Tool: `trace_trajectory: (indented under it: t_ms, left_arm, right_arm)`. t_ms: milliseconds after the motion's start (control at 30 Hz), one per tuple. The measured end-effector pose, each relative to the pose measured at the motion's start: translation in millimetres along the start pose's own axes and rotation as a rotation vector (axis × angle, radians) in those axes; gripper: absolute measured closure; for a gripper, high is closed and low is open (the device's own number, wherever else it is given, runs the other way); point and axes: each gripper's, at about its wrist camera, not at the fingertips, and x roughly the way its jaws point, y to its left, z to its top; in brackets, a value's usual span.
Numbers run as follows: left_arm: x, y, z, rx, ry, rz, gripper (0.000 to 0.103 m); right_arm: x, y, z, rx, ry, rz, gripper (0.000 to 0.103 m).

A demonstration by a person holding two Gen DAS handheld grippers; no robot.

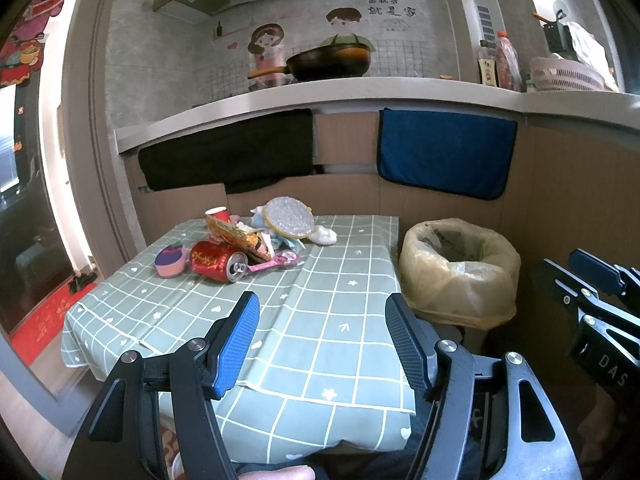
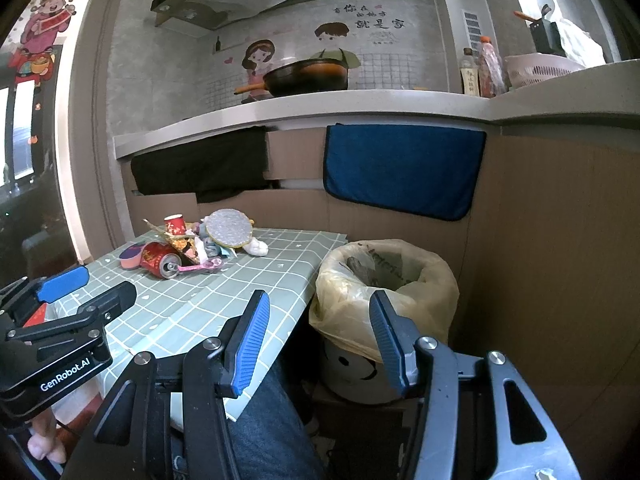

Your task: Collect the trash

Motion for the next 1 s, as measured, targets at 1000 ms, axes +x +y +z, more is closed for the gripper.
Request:
trace_trajectory:
  t_ms: [1000]
  left_arm:
    - [1.5,-0.9,0.2,0.002,-0.001,-0.004,0.037]
  right_arm:
    - [-0.4,-1.2,1.6,0.007,0.003,-0.002,0.053]
